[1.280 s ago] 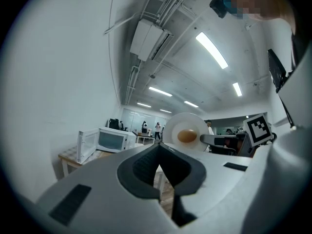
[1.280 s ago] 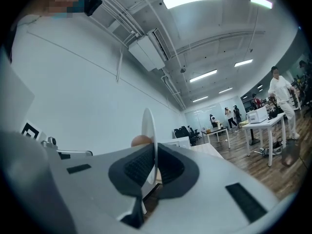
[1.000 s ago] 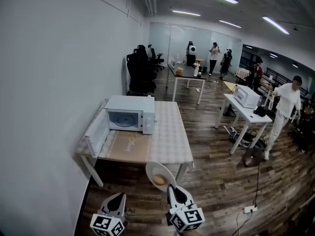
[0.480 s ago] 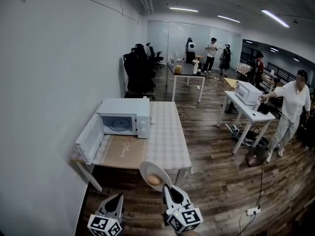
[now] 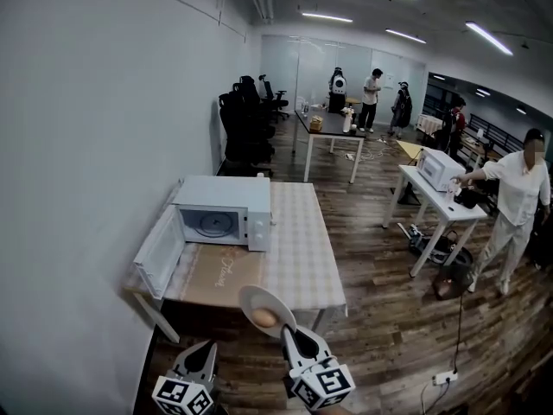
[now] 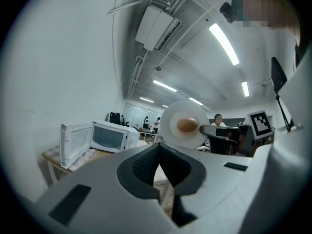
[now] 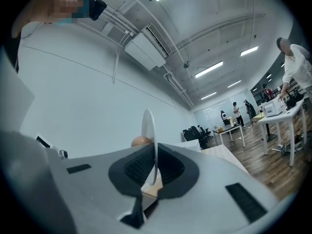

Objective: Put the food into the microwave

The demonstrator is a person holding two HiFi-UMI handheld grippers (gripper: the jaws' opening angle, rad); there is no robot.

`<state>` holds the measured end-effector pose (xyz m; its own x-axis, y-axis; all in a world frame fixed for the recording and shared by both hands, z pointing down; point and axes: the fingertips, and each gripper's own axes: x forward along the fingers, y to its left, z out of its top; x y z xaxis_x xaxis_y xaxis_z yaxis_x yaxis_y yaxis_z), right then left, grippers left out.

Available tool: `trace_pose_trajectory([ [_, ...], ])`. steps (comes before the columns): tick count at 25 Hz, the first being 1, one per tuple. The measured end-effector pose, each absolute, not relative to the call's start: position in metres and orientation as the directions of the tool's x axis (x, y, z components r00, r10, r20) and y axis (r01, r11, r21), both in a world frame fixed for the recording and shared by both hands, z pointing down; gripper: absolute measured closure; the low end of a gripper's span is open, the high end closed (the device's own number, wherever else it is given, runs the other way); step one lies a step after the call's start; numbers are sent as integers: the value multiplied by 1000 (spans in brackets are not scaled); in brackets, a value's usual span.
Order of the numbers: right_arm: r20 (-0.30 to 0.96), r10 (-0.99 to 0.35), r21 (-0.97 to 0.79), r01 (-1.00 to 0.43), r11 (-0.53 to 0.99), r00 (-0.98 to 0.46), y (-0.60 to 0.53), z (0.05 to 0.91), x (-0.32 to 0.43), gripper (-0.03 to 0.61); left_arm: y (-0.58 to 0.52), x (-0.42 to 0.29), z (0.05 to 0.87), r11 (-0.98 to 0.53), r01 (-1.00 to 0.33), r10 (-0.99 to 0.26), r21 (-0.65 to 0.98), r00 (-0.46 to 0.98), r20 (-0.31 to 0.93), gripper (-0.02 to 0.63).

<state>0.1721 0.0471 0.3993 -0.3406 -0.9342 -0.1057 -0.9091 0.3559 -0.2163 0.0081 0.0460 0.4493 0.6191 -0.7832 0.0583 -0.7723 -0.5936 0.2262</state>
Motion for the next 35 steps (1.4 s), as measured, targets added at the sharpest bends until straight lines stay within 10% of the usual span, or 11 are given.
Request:
trace_pose_trajectory([
  [35,-6,-965,-229,-939,255,-261,-185,439,49,561,-164,-117,465,-648,-737,-745,191,666,38,606],
])
